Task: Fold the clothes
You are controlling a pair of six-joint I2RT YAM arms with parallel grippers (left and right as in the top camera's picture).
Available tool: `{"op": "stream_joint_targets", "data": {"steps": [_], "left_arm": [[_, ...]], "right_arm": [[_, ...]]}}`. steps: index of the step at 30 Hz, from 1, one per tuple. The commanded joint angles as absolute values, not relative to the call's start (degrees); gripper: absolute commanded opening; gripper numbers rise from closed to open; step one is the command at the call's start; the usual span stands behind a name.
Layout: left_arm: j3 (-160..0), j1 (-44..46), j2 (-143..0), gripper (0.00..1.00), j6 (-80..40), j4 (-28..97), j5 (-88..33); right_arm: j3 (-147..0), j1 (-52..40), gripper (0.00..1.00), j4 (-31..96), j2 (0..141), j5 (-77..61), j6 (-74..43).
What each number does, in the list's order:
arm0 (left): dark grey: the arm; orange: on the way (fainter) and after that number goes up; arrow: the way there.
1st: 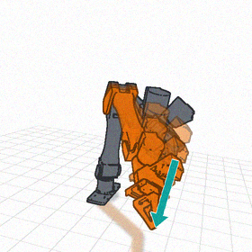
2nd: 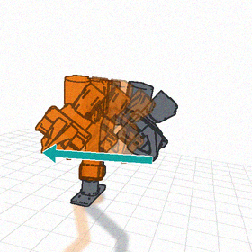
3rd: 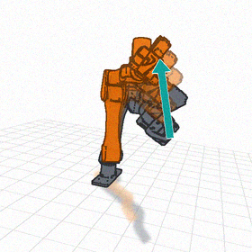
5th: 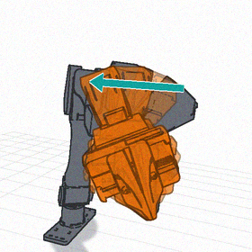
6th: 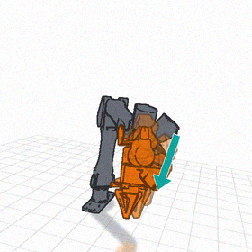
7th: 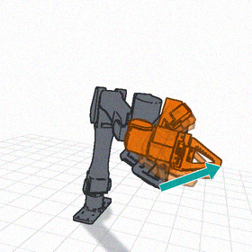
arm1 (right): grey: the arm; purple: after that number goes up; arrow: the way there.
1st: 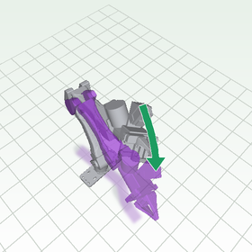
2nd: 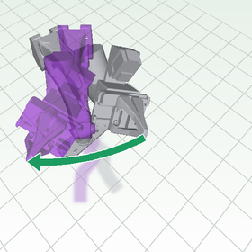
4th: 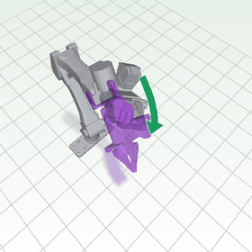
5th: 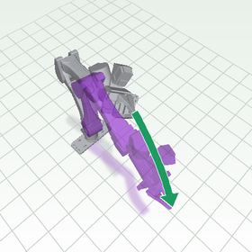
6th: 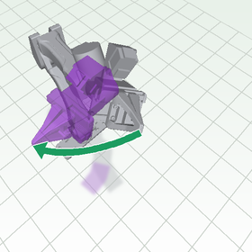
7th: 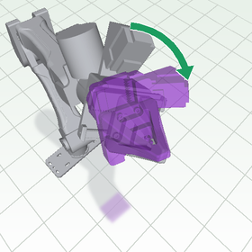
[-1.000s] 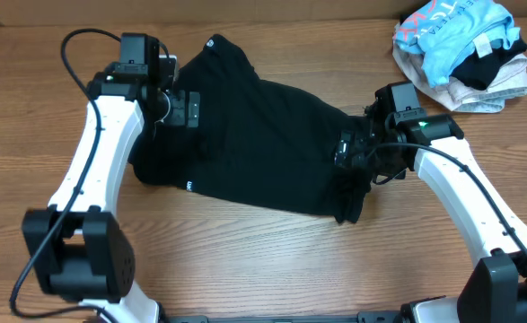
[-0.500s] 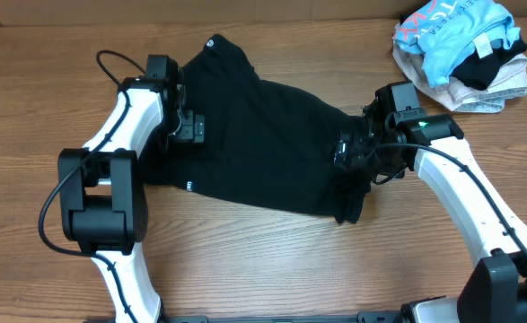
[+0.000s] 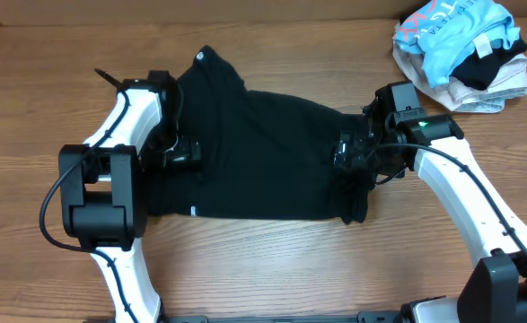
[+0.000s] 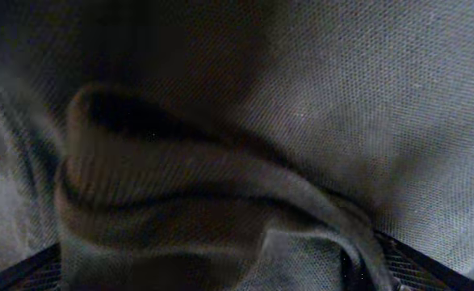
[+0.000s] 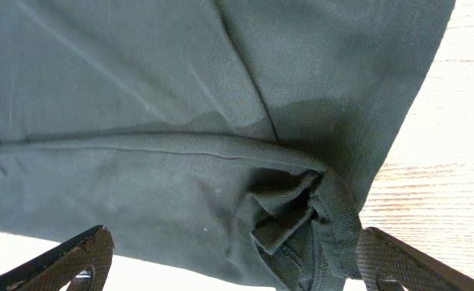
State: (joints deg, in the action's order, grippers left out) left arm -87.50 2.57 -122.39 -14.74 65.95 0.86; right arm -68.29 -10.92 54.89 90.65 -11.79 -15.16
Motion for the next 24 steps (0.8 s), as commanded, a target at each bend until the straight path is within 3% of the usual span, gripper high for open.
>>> {"op": "stream_joint_targets", "data": {"steps": [1, 13, 24], "left_arm": [[-82.0, 2.0, -126.2, 1.00, -15.5, 68.2, 3.6], [-73.6, -2.3, -125.6, 1.00, -16.3, 65.7, 3.6], [-94.8, -1.7, -116.6, 1.00, -9.3, 68.9, 1.4]], "right_arm": [[-69.1, -10.9, 1.00, 54.7, 90.6, -12.1, -14.6], [-69.1, -10.9, 1.00, 55.8, 90.6, -12.1, -13.2], [-77.0, -9.7, 1.00, 55.7, 90.6, -12.1, -9.0]]}}
